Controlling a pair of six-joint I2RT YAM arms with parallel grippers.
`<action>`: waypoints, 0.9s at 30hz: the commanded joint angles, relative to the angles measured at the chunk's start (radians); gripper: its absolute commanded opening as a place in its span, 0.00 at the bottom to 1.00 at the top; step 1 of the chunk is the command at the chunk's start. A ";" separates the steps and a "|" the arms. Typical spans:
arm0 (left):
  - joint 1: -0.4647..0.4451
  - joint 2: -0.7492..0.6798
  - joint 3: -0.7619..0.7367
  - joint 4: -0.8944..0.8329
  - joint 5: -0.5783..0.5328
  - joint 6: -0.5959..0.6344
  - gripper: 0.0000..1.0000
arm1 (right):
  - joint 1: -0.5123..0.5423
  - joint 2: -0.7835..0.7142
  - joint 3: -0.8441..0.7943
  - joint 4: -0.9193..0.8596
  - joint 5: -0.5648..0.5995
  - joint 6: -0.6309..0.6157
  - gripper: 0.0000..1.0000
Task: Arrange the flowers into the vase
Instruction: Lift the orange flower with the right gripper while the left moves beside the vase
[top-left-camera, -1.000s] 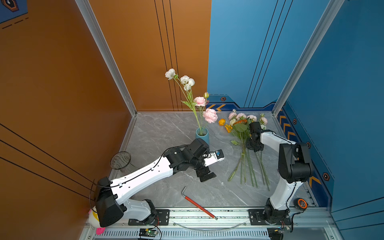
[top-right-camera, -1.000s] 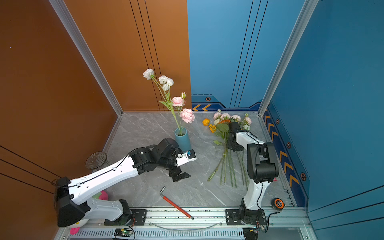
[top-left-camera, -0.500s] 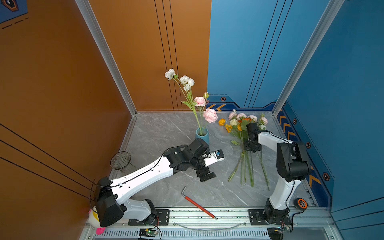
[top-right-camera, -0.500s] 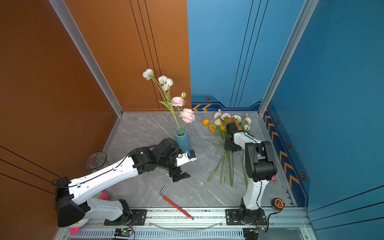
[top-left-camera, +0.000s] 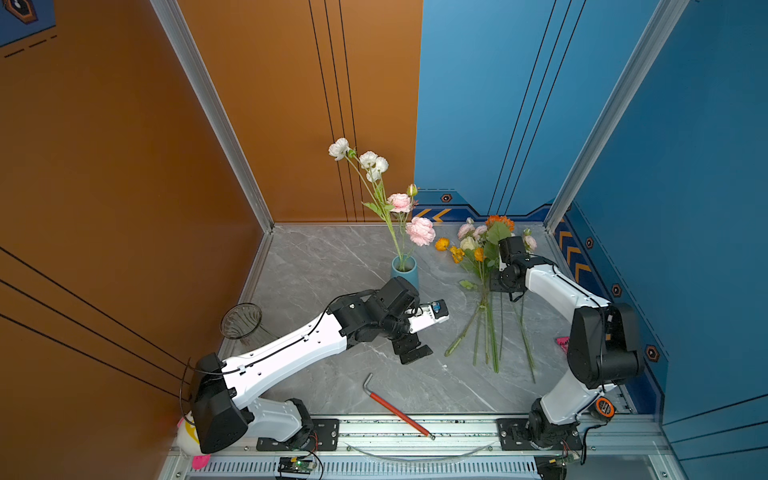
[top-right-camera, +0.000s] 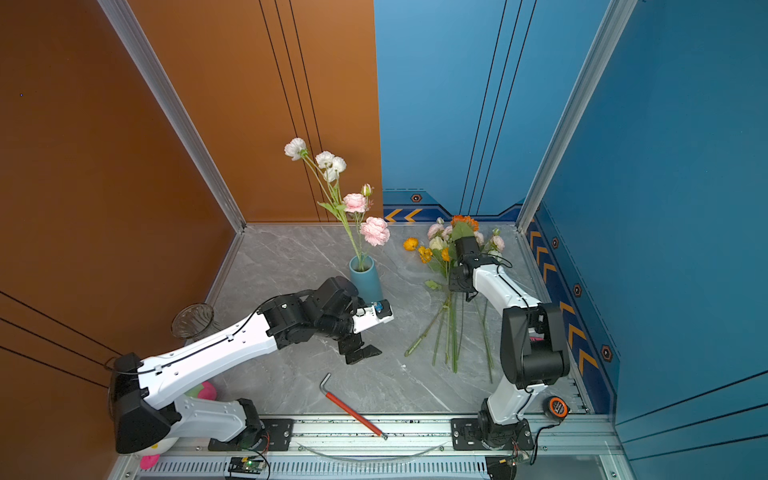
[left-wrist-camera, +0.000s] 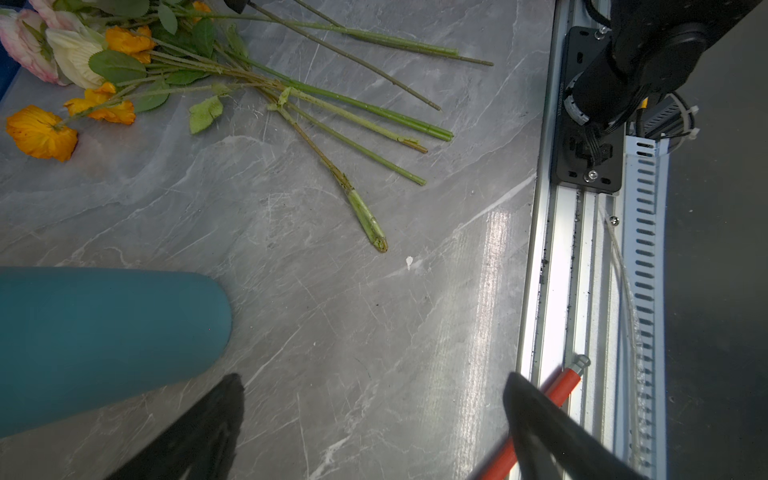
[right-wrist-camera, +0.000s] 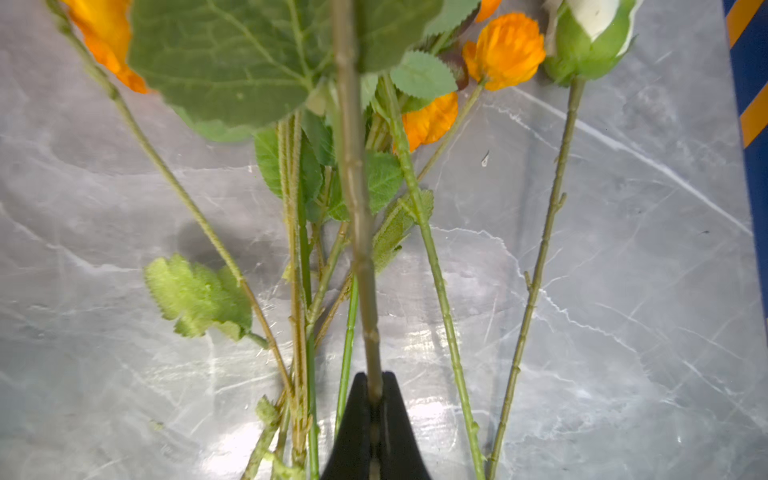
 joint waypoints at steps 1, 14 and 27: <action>0.008 -0.036 0.032 -0.021 0.023 -0.004 0.98 | 0.010 -0.076 0.034 -0.060 -0.038 -0.007 0.00; 0.342 -0.279 -0.052 0.219 0.336 -0.159 0.98 | 0.061 -0.414 -0.037 0.218 -0.326 0.245 0.00; 0.621 -0.366 -0.147 0.505 0.470 -0.343 0.98 | 0.456 -0.449 0.153 0.433 -0.138 0.107 0.00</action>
